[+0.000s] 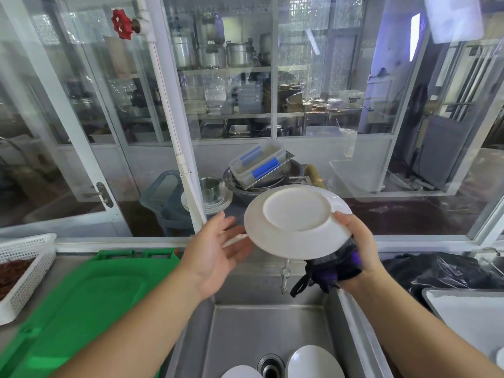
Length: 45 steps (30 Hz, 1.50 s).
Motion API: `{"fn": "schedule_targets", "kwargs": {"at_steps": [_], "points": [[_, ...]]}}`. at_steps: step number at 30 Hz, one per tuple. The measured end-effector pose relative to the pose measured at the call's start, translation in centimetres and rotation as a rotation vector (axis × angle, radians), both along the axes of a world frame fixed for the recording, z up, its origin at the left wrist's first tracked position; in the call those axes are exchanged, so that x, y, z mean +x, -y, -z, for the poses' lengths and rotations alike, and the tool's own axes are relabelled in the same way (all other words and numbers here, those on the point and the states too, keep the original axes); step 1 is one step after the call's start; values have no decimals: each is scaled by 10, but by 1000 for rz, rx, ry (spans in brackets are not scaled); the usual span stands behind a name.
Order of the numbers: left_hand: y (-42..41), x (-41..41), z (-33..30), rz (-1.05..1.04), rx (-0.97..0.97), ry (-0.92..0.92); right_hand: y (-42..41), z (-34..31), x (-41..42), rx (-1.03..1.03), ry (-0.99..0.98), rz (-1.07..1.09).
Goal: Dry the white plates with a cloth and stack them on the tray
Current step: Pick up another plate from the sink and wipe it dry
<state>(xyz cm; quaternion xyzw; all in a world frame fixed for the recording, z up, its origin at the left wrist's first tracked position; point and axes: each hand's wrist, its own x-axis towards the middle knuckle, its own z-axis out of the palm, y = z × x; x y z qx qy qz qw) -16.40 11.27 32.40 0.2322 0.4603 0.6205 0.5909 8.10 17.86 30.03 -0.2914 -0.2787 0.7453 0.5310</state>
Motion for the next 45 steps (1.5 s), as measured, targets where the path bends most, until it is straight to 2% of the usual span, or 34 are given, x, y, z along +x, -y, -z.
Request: {"fn": "schedule_targets", "kwargs": {"at_steps": [2,6,13,21,26,29,31,33,39,45], "points": [[3,-1,0,121,-54,148,-1,1,1,-14,9,-14],[9,9,3,233,-28,222,0,3,-1,-39,30,-32],[9,26,8,119,37,319,4,9,-3,1,47,-62],[11,27,9,33,82,295,8,8,-2,-79,114,-42],[14,16,4,7,143,151,5,5,4,-254,242,63],[16,9,2,-6,173,13,-3,-7,10,-244,296,136],[18,7,1,9,192,-77,-9,-19,14,-161,343,171],[19,8,1,46,210,-179,-15,-28,14,11,465,202],[20,20,0,142,242,-462,-21,-41,-10,813,1232,316],[22,23,0,198,272,-510,15,-59,-40,1371,1416,333]]}}
